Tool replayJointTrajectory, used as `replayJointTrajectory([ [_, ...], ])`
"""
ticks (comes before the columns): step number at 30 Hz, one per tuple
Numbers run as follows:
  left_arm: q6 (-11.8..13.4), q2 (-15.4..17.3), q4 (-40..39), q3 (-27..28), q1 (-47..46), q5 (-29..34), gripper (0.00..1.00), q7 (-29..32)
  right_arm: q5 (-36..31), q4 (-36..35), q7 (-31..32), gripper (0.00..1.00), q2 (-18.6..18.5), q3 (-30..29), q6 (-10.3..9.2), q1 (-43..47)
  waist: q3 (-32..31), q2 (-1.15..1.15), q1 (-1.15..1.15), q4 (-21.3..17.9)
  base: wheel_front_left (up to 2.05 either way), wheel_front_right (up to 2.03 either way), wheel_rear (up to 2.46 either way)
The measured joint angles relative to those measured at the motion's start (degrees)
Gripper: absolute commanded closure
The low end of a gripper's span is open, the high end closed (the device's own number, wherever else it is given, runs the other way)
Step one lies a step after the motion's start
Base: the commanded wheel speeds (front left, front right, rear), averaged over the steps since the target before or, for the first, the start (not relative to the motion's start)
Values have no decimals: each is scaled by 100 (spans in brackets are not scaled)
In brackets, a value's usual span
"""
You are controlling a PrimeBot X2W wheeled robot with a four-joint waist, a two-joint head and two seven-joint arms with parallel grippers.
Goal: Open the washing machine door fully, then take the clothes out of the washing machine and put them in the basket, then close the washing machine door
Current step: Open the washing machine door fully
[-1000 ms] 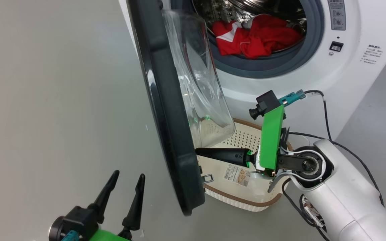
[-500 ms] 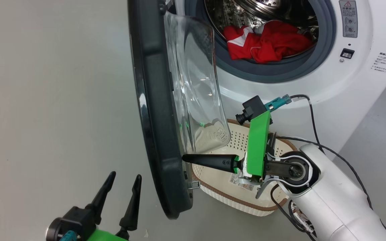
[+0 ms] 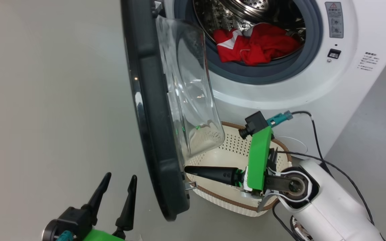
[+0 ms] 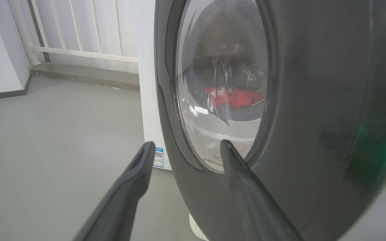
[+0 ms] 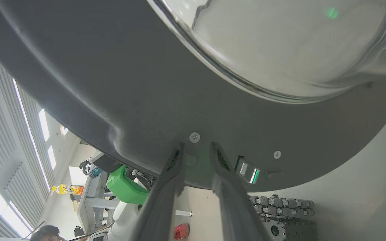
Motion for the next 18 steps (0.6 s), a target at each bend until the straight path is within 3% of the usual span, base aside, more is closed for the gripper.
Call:
replayJointTrajectory([
  [18,0,36,104,205,233,9,0,0,-338,-34,-1168,0,-624,-354,0,1161,-262,0,0,-434,0,0,0],
])
